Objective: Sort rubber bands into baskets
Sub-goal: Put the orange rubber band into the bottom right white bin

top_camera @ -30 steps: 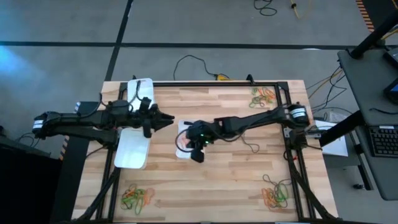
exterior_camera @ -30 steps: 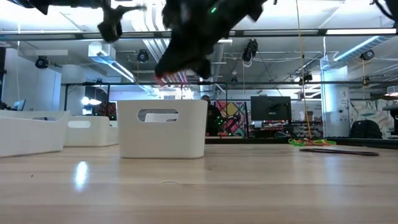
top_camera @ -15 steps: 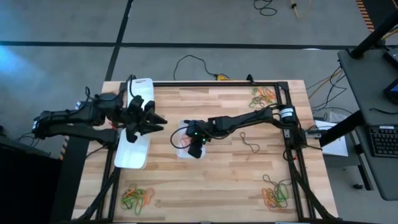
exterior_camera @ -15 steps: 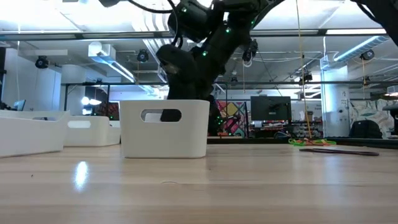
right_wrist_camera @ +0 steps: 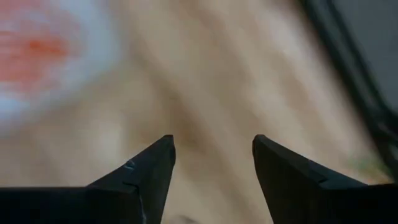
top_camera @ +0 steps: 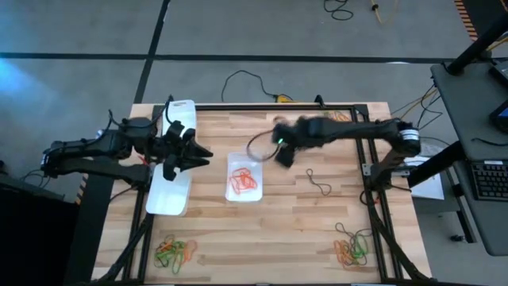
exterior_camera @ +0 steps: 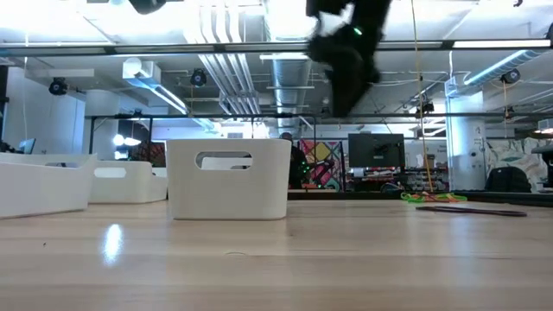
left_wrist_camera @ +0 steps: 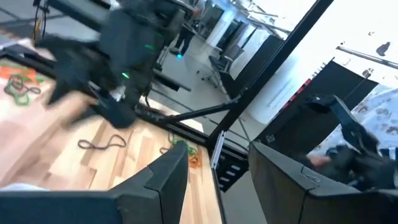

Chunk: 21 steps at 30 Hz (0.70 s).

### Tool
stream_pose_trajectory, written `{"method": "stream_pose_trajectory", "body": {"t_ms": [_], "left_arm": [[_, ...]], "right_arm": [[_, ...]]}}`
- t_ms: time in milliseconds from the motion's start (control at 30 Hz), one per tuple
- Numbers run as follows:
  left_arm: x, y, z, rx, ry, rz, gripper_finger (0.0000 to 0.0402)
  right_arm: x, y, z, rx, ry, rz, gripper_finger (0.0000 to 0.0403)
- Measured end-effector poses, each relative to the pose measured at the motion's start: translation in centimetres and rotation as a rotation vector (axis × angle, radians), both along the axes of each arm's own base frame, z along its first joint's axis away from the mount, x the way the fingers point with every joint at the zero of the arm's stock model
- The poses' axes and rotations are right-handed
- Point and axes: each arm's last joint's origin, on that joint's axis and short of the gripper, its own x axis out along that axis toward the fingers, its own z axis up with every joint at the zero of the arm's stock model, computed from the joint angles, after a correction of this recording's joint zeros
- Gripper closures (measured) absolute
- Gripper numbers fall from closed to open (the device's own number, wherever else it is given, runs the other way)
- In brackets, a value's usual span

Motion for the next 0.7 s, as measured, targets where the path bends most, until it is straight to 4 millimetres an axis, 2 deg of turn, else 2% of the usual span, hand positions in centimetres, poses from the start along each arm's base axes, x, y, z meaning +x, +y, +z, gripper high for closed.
{"method": "stream_pose_trajectory", "body": {"t_ms": [133, 300, 433, 700], "left_arm": [[0.0, 0.0, 0.4, 0.016, -0.015, 0.017, 0.0248], [0.0, 0.2, 0.3, 0.021, -0.014, 0.057, 0.0248], [0.4, 0.3, 0.2, 0.024, -0.003, 0.109, 0.0248], [1.8, 0.7, -0.1, 0.047, -0.009, 0.205, 0.0248]], "right_arm": [[-4.2, -3.7, -0.2, -0.035, 0.062, -0.211, 0.0192], [-8.8, -8.0, -3.0, 0.001, 0.115, -0.469, 0.0203], [-11.0, -11.0, -4.9, 0.029, 0.259, -0.451, 0.0214], [-13.2, -18.1, -7.9, 0.160, 0.411, -0.369, 0.0227]]}}
